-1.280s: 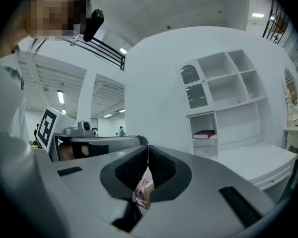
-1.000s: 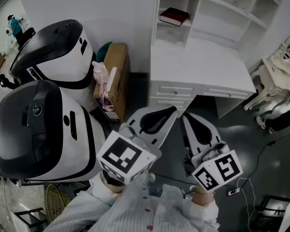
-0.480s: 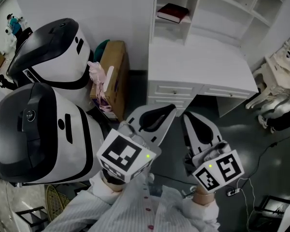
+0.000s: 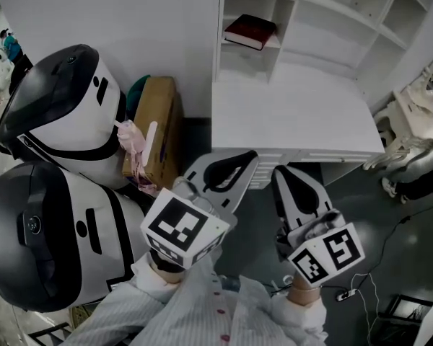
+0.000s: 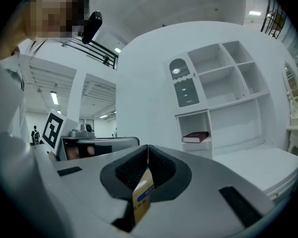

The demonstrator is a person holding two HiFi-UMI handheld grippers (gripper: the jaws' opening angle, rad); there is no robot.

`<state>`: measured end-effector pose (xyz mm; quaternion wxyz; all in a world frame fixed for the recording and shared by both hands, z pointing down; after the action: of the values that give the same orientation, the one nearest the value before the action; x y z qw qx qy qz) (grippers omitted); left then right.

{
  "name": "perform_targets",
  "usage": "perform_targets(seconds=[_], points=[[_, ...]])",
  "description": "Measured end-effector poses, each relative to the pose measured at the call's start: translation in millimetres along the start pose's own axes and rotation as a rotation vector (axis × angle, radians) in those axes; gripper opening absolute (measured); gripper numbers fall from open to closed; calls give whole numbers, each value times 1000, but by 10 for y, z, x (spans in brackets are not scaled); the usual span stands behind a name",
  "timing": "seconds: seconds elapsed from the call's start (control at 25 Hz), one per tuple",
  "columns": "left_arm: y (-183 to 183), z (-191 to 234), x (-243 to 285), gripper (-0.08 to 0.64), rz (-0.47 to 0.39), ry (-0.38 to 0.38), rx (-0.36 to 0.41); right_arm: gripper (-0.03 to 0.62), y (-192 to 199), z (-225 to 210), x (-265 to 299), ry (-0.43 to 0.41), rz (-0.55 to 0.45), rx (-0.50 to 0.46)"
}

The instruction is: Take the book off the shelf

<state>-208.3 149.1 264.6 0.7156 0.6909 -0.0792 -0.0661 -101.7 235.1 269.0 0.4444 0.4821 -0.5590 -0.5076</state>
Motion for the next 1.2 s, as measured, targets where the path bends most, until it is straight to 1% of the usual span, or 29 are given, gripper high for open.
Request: perform_targets(seconds=[0.2,0.6,0.84,1.04,1.2], points=[[-43,389,222,11,-6,19,4,15,-67,-202,362,25,-10,0],[-20,977,428,11,-3,48,2,15,-38,-330,970,47,-8,-3],[18,1119,508,11,2,64,8,15,25,-367,1133,54,-5,9],[40,1201,688,11,11,68,17,15,39,-564,1205,66,-4,20],[57,1315,916,11,17,52,18,15,29,-809,1330,56,-5,21]])
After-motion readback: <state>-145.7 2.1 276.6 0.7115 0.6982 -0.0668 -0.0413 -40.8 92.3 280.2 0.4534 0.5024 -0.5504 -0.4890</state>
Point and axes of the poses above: the fingertips, and each gripper's own axes: x forward along the fingers, z to its left, y out of its underside, the point moved 7 cm from there along -x, backward along the fingers, and after that the axes turned 2 degrees about y, right-handed, at the moved point
